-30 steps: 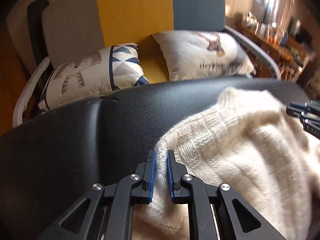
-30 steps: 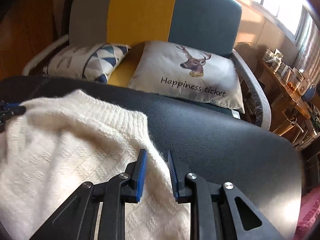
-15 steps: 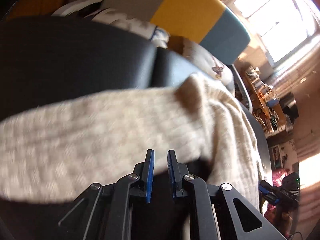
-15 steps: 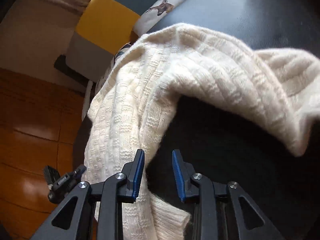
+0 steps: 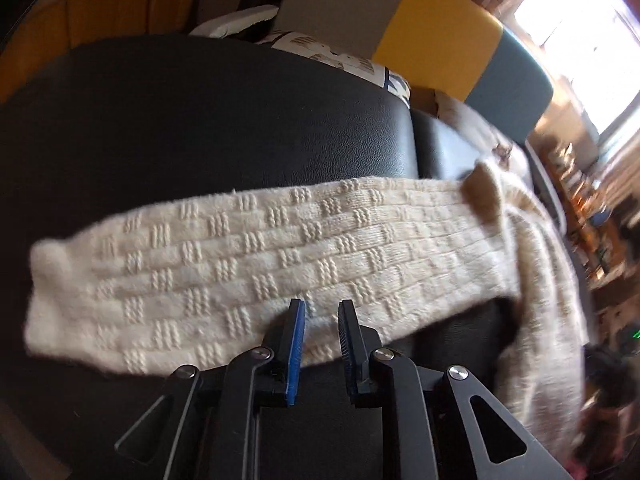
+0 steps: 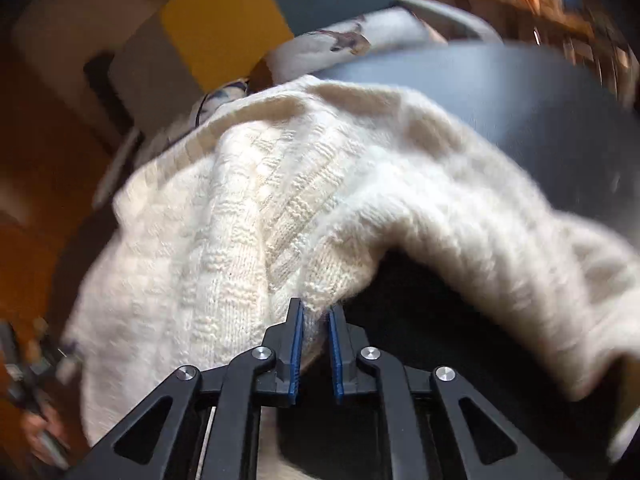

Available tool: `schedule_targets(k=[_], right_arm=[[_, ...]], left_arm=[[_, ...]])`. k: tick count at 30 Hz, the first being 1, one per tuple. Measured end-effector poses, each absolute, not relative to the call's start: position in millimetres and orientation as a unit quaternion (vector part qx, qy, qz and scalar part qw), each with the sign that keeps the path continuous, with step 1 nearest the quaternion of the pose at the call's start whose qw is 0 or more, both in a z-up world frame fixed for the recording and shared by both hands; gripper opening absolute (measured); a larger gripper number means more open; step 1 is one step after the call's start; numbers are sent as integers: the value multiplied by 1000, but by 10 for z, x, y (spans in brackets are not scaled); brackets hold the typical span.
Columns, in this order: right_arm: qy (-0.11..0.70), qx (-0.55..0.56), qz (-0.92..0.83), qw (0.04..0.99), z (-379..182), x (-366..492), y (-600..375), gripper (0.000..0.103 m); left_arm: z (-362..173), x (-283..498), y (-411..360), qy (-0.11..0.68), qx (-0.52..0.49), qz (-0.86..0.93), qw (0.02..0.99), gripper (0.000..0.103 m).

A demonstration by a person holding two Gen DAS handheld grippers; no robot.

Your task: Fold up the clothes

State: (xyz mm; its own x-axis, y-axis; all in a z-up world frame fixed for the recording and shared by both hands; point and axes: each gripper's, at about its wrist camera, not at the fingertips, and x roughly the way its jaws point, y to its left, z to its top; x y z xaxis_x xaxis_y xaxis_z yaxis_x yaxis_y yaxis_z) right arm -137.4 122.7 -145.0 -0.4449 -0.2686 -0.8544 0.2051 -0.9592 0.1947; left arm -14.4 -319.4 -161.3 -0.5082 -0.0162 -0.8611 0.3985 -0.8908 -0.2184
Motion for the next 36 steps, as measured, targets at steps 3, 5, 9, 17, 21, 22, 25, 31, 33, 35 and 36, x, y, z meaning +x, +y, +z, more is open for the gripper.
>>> schedule_targets(k=[3,5,9,17,21,22,25,31,33,35,36], right_arm=[[168,456,-869,95,-1123,-1272,1076,4],[203,453,-865,72,-1044,-1336,1214,4],[24,511,-848,139,-1004,-1454,1736,20],[-184,564,-786,172,-1621,-1375,1784,29],[-275,528,-784,175,-1841,-1433,1742,29],[-253,509,-803,179,-1815,-1442,1690,29],[-224,509,-810,185,-1805,-1506,1534,29],[-312,545,-746,219,-1965,-1633,1621,18],[-288,550,-758,199,-1921,-1630,1603,10],[-215,540,-794,177,-1751,-1600,1497,9],[-165,531,-813,172,-1628,-1571,1425,9]], left_arm=[[-1634,-244,-3127,140,492,-850,127,18],[-1644,-296,-3127,124,497,-849,130,19],[-1647,-351,-3242,146,499,-843,138,19],[-1652,-356,-3216,148,494,-843,152,20],[-1644,-333,-3220,155,495,-841,154,20],[-1645,-331,-3225,158,495,-840,153,20],[-1643,-329,-3220,155,497,-840,151,20],[-1649,-328,-3175,147,494,-843,154,21],[-1667,-336,-3174,147,494,-843,153,21],[-1668,-328,-3170,146,494,-844,152,21],[-1667,-329,-3167,143,494,-844,152,21]])
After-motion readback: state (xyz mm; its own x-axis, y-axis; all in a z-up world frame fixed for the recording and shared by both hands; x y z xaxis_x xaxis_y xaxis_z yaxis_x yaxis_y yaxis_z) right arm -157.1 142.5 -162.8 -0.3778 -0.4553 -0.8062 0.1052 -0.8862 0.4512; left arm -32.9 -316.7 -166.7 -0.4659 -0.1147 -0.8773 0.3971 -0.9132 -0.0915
